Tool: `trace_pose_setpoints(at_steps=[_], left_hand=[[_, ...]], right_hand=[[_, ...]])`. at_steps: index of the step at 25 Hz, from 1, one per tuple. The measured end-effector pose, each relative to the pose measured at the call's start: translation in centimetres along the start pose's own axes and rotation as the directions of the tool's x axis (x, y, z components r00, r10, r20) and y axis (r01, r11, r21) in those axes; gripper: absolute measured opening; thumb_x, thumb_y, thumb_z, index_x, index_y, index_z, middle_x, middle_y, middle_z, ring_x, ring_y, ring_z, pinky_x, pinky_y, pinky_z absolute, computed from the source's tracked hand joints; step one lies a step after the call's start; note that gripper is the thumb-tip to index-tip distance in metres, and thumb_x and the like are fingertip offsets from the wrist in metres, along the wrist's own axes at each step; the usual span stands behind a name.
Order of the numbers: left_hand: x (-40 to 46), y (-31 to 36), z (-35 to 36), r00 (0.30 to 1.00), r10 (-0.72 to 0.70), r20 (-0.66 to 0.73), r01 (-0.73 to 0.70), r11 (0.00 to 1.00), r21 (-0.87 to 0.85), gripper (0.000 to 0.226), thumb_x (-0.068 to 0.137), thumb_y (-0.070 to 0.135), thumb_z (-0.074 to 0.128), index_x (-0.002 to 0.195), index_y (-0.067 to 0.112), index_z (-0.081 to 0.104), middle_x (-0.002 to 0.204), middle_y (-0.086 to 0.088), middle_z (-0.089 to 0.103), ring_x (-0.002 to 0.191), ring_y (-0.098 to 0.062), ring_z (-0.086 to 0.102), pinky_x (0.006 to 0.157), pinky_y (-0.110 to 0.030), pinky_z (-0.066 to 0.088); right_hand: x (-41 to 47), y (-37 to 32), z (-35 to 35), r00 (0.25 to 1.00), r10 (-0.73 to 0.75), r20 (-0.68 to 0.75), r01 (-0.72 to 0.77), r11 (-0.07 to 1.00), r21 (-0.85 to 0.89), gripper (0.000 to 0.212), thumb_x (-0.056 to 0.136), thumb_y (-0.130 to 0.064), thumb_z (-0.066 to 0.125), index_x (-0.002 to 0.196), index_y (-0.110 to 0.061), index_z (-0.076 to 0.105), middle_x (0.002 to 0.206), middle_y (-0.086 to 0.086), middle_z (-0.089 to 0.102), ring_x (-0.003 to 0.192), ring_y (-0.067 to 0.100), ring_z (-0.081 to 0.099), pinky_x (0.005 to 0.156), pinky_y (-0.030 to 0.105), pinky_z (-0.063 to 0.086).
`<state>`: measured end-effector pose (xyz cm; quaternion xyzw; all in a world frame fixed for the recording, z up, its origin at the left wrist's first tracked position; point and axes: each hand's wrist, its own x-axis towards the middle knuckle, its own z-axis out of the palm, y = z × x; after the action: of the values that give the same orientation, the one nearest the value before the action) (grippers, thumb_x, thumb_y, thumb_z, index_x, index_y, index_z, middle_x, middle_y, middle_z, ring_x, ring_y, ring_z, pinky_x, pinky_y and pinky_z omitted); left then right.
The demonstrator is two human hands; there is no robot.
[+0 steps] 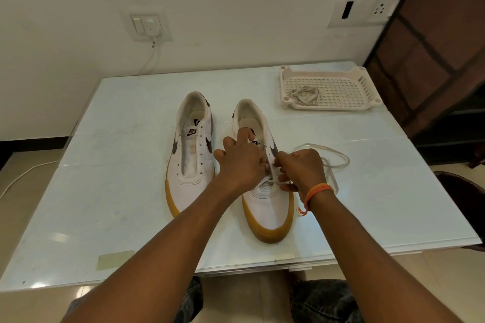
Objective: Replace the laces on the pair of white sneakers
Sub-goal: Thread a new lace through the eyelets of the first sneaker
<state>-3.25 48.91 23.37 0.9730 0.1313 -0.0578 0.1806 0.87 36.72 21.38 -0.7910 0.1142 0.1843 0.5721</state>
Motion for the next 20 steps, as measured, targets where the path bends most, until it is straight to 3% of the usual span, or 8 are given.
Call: trace_pose_setpoints(at_steps=[5,8,11,14,20], left_hand=[[0.1,0.1,-0.2,0.998,-0.026,0.053,0.029,0.998,-0.049,0.016,0.087,0.035,0.069,0.100,0.026,0.073,0.140,0.008,0.022,0.117,-0.025,0.026,0.089,-0.039,0.028],[0.3,0.0,0.1,0.996,-0.042,0.084,0.045,0.998,-0.037,0.018,0.085,0.038,0.071,0.100,0.028,0.072,0.139,0.007,0.020,0.116,-0.026,0.025,0.096,-0.045,0.032],[0.4,0.3,0.3,0.994,-0.078,0.074,0.079,0.997,-0.017,0.019,0.085,0.036,0.071,0.101,0.027,0.070,0.139,0.006,0.019,0.115,-0.025,0.024,0.094,-0.042,0.031],[0.6,0.5,0.4,0.993,-0.097,0.065,0.099,0.995,-0.033,0.014,0.085,0.031,0.071,0.098,0.025,0.070,0.138,0.007,0.019,0.114,-0.024,0.024,0.094,-0.042,0.031],[0.5,0.7,0.4,0.990,-0.123,0.069,0.127,0.990,-0.056,0.013,0.085,0.026,0.070,0.099,0.024,0.070,0.138,0.008,0.018,0.114,-0.025,0.025,0.090,-0.040,0.029]], right_hand=[[0.0,-0.2,0.0,0.994,0.067,0.086,-0.081,0.983,0.165,0.011,0.084,-0.007,0.063,0.077,0.000,0.068,0.058,0.007,0.059,0.050,0.016,0.055,0.047,0.024,0.045],[0.3,-0.3,-0.4,0.986,0.031,0.164,-0.056,0.987,0.147,0.009,0.087,-0.009,0.066,0.078,-0.008,0.069,0.052,-0.002,0.061,0.052,0.012,0.056,0.053,0.026,0.043],[0.4,-0.1,-1.0,0.989,-0.045,0.141,0.035,0.997,0.068,0.005,0.083,-0.013,0.073,0.081,-0.009,0.070,0.065,0.002,0.068,0.063,0.015,0.062,0.056,0.026,0.048],[0.3,0.2,-1.2,0.989,-0.042,0.143,0.031,0.996,0.080,0.012,0.078,-0.011,0.079,0.086,-0.008,0.070,0.076,0.006,0.071,0.066,0.016,0.066,0.057,0.028,0.051],[0.6,0.7,-0.9,0.989,0.000,0.151,-0.031,0.978,0.204,0.006,0.083,-0.001,0.071,0.084,-0.006,0.068,0.070,0.005,0.068,0.062,0.015,0.063,0.057,0.026,0.050]])
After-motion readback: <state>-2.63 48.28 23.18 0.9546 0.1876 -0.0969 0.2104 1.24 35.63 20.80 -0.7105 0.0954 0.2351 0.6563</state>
